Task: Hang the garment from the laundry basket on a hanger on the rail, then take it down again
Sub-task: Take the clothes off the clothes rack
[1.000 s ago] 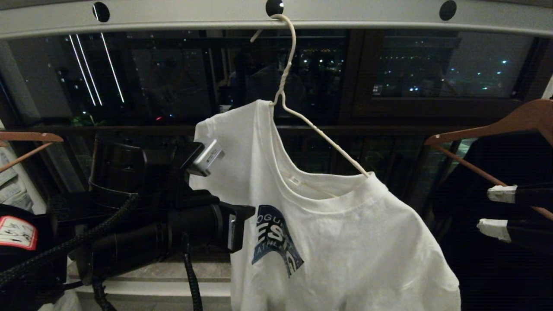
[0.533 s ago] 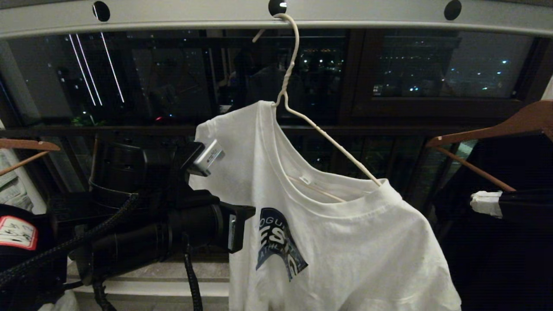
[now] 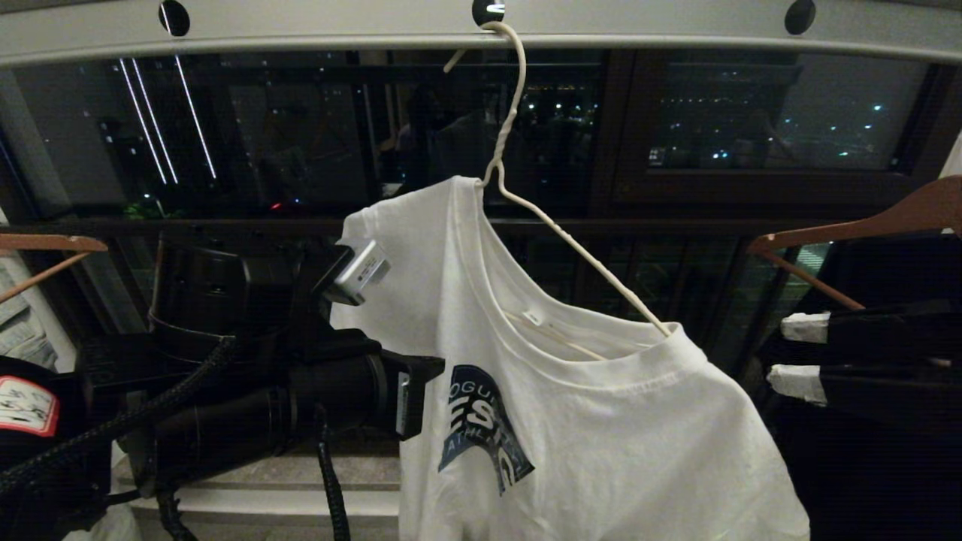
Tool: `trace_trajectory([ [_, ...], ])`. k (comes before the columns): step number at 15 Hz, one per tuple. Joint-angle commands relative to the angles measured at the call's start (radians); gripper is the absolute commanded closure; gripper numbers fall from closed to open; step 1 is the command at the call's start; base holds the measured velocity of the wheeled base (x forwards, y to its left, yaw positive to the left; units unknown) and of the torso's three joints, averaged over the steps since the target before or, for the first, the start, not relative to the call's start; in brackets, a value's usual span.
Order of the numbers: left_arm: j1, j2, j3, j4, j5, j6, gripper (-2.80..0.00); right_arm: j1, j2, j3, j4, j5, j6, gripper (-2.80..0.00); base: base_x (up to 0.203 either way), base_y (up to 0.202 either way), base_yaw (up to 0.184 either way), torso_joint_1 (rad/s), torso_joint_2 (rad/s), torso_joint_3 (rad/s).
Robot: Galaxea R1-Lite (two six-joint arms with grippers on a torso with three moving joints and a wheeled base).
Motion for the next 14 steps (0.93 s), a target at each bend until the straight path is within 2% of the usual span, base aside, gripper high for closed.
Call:
trace_trajectory([
  [1, 0.0, 0.004, 0.0, -0.002, 0.0, -0.001, 0.0, 0.0, 0.029, -0.001, 0.002, 0.017, -0.002, -2.8, 0.0, 0.0, 0.0, 0.0, 0.0, 0.0],
  [9, 0.0, 0.011, 0.0, -0.002, 0.002, -0.002, 0.0, 0.003, 0.132, -0.041, -0.139, 0.051, -0.065, -2.8, 0.0, 0.0, 0.0, 0.0, 0.0, 0.0],
  [14, 0.0, 0.009, 0.0, -0.002, 0.002, -0.002, 0.0, 0.025, 0.297, -0.208, -0.166, 0.058, -0.086, -2.8, 0.0, 0.0, 0.0, 0.0, 0.0, 0.0],
])
